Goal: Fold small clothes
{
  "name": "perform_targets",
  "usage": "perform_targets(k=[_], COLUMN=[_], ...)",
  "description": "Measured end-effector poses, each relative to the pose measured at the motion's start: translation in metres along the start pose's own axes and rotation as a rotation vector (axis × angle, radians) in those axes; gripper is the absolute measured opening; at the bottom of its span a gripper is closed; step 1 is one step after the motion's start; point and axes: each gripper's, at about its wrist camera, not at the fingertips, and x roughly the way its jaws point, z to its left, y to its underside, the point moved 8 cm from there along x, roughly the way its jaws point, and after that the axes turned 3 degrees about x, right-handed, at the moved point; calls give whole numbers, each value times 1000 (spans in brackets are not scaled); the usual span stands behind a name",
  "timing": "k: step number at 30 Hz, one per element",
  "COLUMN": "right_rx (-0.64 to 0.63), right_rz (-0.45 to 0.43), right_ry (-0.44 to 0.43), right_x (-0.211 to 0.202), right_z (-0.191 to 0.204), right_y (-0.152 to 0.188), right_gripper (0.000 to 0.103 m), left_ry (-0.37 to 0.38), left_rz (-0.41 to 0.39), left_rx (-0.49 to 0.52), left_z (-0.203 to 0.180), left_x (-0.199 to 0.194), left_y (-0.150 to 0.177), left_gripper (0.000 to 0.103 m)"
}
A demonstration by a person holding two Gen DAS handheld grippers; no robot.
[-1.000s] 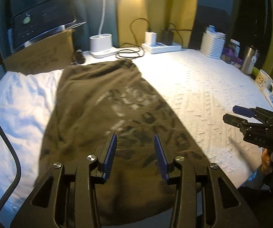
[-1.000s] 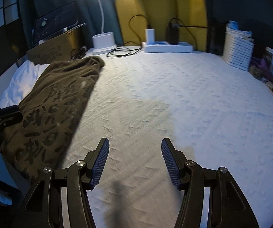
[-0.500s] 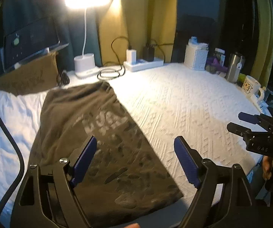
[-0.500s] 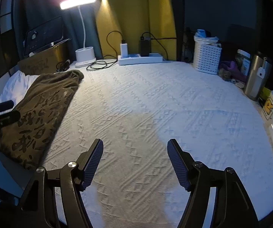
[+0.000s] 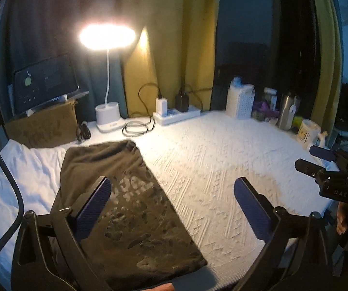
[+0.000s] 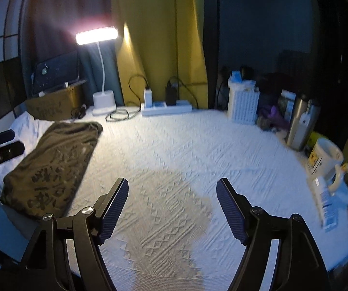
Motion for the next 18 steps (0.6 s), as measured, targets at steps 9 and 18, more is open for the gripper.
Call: perform_targets(k=[9,18], right_rx=[-39,-65], right_rz=[-112,-214], right_ry=[8,-9], right_x=[-42,-81], right_z=[9,26], right_y=[-31,-61], right_gripper=[78,79], left_ry=[-54,-66], left_rz=[-116,-244], left_rx=[38,12], left_z=[-4,3], left_x=[-34,-77], left_y=[-22,-53], left_gripper=[101,101])
